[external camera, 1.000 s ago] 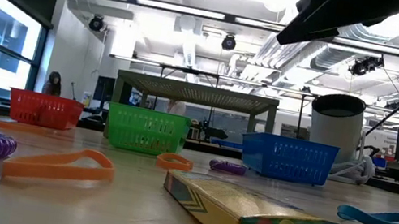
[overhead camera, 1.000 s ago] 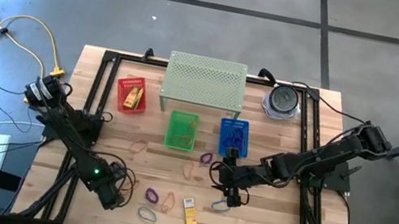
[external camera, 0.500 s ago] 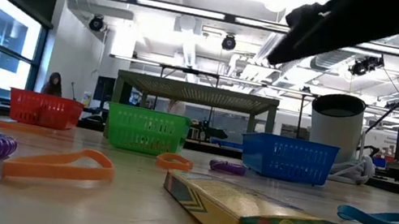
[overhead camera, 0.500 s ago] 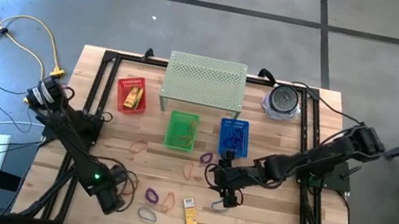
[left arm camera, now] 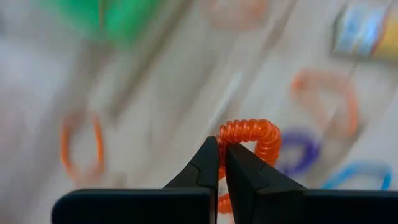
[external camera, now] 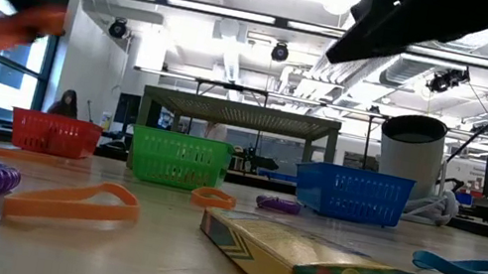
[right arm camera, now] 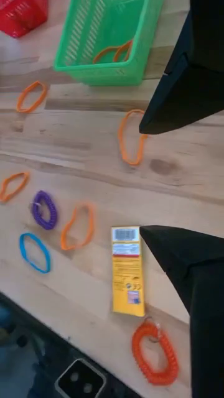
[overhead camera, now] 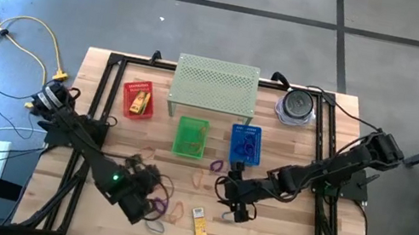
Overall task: Pick & Place Office Desk Supplies
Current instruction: Put the orange spring keychain into the blue bin
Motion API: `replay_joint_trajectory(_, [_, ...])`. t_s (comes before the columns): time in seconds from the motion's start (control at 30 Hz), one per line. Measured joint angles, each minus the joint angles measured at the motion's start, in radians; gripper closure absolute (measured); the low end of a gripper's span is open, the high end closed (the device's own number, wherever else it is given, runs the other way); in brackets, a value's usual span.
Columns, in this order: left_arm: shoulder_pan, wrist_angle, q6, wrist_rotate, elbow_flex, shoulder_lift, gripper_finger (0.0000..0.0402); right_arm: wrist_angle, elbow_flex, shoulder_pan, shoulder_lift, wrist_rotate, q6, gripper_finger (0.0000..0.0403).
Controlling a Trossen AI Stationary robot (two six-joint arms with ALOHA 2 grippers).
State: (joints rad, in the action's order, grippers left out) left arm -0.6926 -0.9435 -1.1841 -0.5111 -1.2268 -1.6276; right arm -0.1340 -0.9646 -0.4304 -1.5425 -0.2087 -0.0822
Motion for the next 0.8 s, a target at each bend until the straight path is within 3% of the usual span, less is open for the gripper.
replay_joint_trajectory(0.23, [0.059, 0.242, 0.392, -0.412, -0.012, -0.006, 0.0396, 0.133, 0.0, -0.008, 0.002, -0.086, -0.004, 0.016])
replay_joint_trajectory(0.5, [0.125, 0.472, 0.619, -0.616, -0.013, -0.056, 0.0396, 0.341, 0.0, -0.001, 0.002, -0.197, -0.051, 0.016])
replay_joint_trajectory(0.8, [0.111, 0.699, 0.896, -0.838, -0.013, -0.147, 0.0396, 0.364, -0.001, 0.014, -0.038, -0.291, -0.121, 0.016])
